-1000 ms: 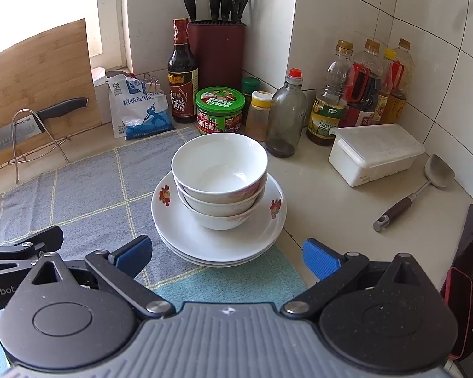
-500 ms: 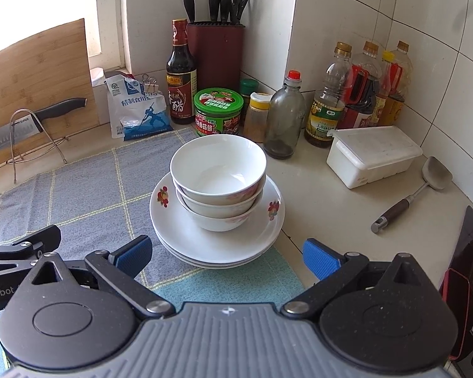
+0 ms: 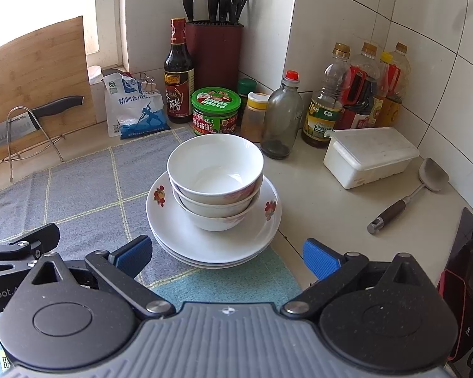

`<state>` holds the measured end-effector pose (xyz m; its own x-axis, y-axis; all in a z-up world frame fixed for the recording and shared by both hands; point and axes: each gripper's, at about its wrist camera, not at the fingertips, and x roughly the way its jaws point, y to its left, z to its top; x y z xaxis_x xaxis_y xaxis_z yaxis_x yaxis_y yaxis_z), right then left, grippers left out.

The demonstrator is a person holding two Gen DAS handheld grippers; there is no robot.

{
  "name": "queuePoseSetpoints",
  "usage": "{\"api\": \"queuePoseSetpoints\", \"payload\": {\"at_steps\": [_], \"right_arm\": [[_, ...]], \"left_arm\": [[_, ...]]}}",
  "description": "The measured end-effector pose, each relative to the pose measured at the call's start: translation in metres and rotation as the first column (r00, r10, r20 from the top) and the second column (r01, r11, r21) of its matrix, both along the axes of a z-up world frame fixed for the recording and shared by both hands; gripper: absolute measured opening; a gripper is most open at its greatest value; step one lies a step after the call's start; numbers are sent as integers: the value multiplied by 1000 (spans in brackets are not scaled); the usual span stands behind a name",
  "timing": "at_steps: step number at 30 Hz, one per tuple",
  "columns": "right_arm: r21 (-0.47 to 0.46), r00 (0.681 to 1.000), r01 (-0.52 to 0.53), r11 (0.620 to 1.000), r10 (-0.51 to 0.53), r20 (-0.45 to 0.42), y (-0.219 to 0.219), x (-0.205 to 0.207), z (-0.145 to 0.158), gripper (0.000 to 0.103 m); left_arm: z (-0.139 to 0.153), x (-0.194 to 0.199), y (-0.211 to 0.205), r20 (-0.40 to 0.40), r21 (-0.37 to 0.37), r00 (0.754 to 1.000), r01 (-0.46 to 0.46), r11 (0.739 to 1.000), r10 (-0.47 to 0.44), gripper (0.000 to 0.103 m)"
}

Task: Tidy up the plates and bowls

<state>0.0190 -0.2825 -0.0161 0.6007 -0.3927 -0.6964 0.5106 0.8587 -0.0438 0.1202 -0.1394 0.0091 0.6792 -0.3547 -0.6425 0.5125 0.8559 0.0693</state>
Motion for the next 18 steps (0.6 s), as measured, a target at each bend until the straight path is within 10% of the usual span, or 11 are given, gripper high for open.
{"api": "queuePoseSetpoints", "payload": {"at_steps": [18], "right_arm": [[-3, 1000, 4, 1000, -4, 3, 0, -3, 3, 103]], "left_arm": [[3, -3, -1, 5, -3, 1000, -2, 1000, 2, 102]]}}
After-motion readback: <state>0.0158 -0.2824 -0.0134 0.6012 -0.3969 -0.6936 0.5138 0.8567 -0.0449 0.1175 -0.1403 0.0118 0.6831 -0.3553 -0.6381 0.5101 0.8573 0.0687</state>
